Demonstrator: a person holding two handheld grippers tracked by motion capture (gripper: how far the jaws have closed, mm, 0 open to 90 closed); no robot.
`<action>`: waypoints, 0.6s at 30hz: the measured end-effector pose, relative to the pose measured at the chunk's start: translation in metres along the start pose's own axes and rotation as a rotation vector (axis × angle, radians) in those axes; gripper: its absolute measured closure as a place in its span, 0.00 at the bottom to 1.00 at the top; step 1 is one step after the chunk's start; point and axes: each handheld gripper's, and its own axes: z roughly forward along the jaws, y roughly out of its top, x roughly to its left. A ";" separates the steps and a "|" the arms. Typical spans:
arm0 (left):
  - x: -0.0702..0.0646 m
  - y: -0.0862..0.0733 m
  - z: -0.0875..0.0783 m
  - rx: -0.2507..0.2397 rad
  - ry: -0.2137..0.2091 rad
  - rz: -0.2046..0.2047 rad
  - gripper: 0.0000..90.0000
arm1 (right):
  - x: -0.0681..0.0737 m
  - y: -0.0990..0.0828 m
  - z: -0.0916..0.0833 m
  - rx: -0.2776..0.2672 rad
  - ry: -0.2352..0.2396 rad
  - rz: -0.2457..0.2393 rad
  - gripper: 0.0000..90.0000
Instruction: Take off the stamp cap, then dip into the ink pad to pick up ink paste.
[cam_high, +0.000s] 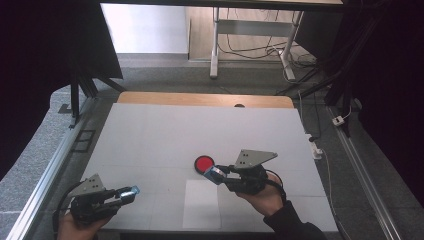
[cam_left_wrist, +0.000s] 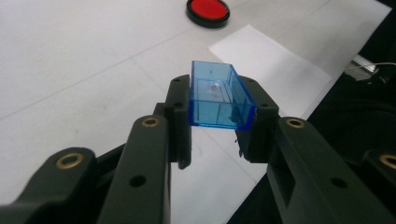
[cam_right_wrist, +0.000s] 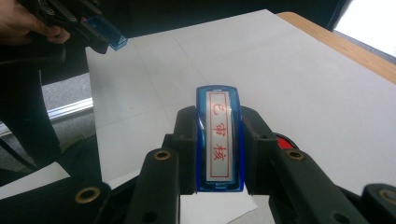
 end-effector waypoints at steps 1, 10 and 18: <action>0.000 -0.001 0.000 0.004 0.007 -0.002 0.75 | 0.000 -0.001 0.000 0.005 -0.005 0.002 0.79; -0.001 -0.004 0.001 0.035 0.020 0.009 0.75 | -0.003 -0.004 0.002 0.009 -0.010 0.012 0.79; 0.000 -0.004 0.003 0.043 0.019 0.007 0.75 | -0.005 -0.004 0.002 0.010 -0.014 0.017 0.79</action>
